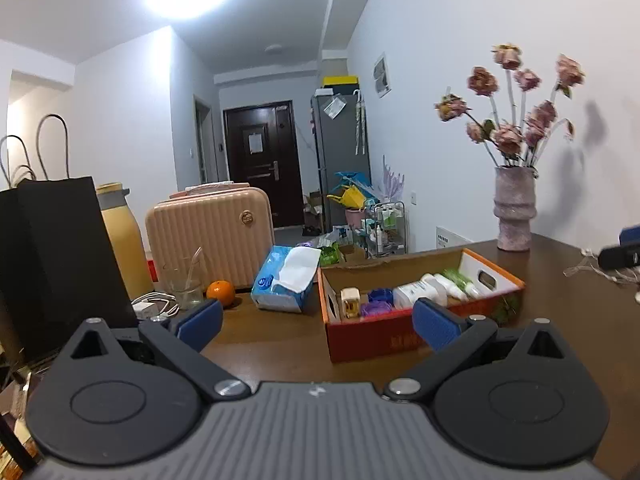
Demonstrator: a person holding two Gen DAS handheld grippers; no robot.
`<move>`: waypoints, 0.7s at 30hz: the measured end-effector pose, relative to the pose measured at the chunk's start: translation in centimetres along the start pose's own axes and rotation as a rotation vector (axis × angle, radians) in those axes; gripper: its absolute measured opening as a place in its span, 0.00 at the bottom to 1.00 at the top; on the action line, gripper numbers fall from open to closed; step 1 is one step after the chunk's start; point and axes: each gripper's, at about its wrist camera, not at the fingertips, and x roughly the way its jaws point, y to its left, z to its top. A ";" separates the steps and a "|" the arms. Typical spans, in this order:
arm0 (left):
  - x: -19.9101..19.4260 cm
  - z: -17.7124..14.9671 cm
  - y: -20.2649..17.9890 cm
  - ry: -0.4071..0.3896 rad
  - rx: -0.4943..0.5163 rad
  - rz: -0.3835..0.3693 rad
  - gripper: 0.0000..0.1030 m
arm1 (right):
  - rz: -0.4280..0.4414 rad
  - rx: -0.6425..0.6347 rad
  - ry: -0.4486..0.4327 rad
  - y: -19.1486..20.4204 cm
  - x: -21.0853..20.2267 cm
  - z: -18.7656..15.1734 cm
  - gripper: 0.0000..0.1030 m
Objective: Organize rigid objects
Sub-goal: 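Pull both tools back from the box toward the two white caps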
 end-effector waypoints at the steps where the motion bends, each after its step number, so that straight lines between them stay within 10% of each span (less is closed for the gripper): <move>1: -1.0 -0.6 -0.3 -0.007 -0.001 -0.004 1.00 | -0.003 -0.002 -0.014 0.3 -1.0 -0.7 0.65; 11: -9.5 -6.0 -1.0 -0.046 -0.095 -0.061 1.00 | -0.007 0.054 -0.086 3.1 -9.6 -7.0 0.70; 21: -8.6 -8.9 -0.7 0.043 -0.107 -0.040 1.00 | -0.037 0.055 -0.012 4.5 -9.3 -11.6 0.72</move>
